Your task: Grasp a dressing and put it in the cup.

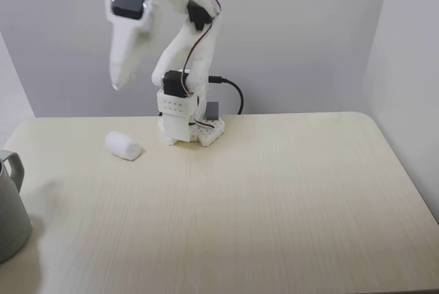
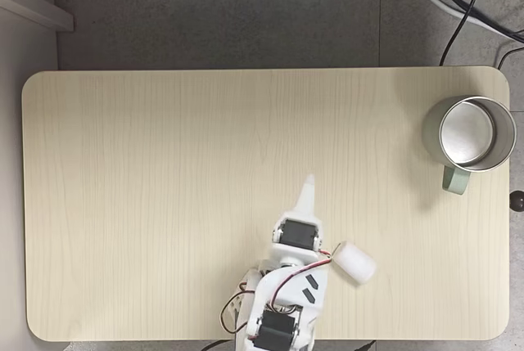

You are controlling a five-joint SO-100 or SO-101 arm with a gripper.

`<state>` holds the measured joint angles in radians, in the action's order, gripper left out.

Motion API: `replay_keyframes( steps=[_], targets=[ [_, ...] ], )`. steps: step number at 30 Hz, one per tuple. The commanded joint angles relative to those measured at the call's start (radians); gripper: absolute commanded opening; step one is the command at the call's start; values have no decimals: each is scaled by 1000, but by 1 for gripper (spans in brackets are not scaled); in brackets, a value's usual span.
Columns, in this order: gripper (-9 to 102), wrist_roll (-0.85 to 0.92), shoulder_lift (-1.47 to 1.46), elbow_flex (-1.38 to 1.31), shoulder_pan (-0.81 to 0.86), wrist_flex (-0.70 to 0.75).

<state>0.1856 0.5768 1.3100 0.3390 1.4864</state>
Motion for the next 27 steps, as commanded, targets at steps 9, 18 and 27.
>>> replay_keyframes(
  steps=[9,18,27],
  targets=[
    [0,144,387,319,316,350],
    [0,330,551,187,426,353],
    [5,537,505,37,569,353]
  ],
)
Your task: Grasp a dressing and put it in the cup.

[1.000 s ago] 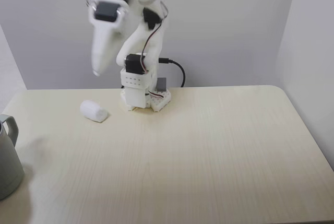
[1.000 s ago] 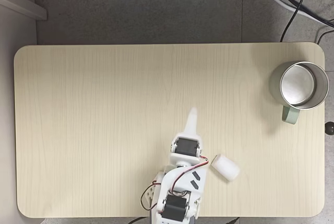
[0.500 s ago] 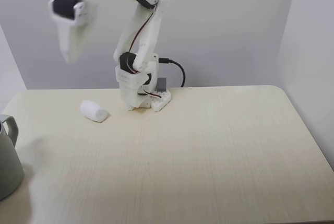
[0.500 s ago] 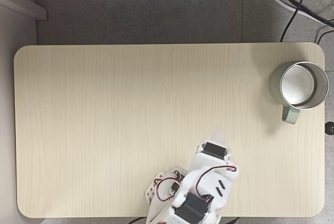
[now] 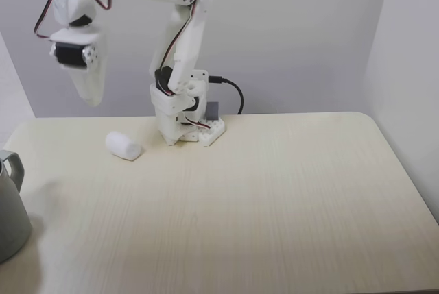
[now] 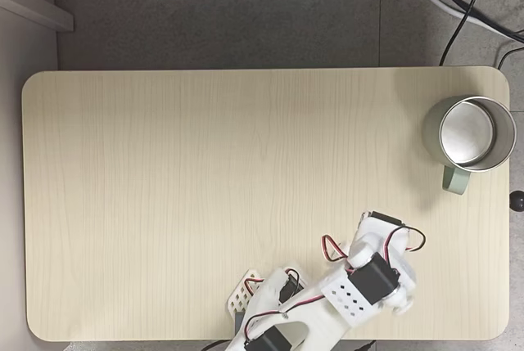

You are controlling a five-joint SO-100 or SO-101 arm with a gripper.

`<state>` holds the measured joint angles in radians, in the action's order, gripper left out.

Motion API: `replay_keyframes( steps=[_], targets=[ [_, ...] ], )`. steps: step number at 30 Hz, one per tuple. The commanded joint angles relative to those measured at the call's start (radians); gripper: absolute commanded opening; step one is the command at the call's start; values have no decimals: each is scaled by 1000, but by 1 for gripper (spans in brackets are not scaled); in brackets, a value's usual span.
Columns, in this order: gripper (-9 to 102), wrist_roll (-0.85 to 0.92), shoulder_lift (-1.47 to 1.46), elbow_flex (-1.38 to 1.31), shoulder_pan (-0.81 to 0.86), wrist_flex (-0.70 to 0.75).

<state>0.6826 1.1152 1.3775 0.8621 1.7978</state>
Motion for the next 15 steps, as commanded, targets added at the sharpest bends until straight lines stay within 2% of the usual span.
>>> replay_keyframes(
  steps=[1,9,15],
  targets=[
    [7,66,-43,-52,66,40],
    [23,270,-123,-238,264,15],
    [24,313,-77,-360,365,-110]
  ],
)
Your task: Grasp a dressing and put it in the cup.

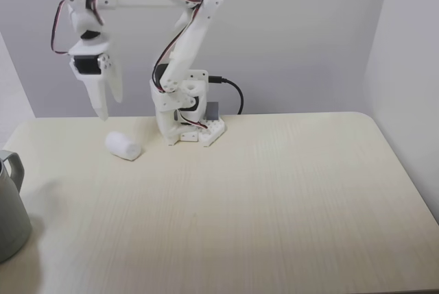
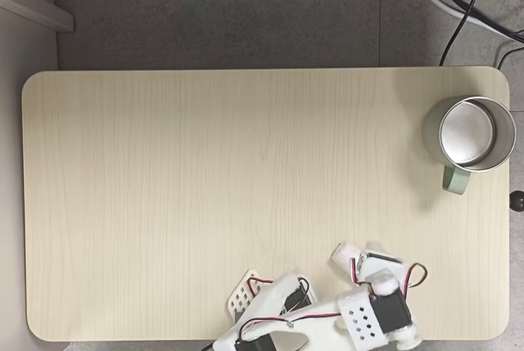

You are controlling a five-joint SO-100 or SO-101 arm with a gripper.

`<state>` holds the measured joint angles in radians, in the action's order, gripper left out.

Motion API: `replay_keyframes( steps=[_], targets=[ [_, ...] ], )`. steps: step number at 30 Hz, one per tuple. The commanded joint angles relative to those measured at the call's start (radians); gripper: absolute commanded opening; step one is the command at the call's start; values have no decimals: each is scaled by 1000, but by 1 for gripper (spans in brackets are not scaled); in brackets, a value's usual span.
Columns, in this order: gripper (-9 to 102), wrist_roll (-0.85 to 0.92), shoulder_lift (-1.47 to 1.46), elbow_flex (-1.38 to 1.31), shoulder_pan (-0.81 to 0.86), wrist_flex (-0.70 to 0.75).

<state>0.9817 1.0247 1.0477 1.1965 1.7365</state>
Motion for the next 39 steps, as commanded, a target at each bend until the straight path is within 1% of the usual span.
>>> replay_keyframes(
  steps=[1,6,10,22,30,32,33,36,37,39],
  targets=[
    [25,15,25,-51,40,-77],
    [25,-6,66,-138,49,-202],
    [25,-43,66,-209,26,-285],
    [26,-49,-9,-437,8,-454],
    [25,-46,58,-436,14,-506],
    [22,-46,63,-436,12,-508],
    [19,-46,69,-436,9,-508],
    [3,-44,124,-413,-5,-502],
    [0,-44,158,-396,-6,-499],
    [0,-46,218,-367,-6,-499]
  ],
)
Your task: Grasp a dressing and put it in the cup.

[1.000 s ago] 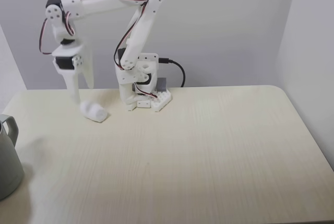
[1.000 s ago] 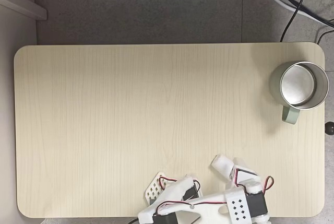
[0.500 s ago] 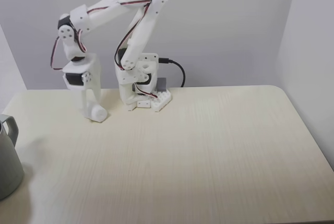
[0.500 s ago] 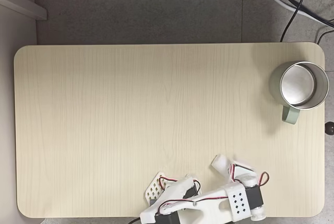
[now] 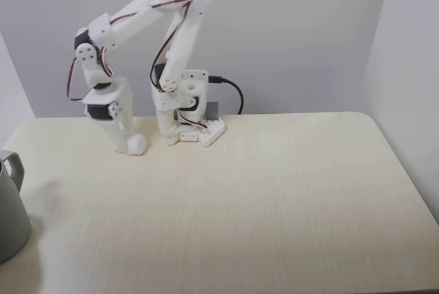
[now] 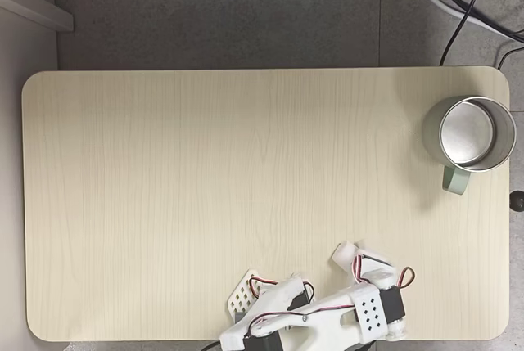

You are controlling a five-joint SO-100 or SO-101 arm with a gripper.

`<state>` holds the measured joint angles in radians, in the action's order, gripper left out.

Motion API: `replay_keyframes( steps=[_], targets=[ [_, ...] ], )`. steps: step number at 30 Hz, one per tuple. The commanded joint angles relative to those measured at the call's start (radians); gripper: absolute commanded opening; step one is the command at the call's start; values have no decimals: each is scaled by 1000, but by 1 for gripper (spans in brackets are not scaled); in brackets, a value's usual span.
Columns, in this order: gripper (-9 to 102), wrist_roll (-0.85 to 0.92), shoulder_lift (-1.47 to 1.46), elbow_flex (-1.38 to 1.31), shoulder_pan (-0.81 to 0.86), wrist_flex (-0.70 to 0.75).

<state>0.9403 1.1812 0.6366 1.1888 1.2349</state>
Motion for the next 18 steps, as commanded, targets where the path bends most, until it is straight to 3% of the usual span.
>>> replay_keyframes(
  steps=[1,8,18],
  targets=[
    [0,-5,77,52,3,3],
    [0,-8,6,63,5,46],
    [0,-106,-172,433,-103,491]
  ],
)
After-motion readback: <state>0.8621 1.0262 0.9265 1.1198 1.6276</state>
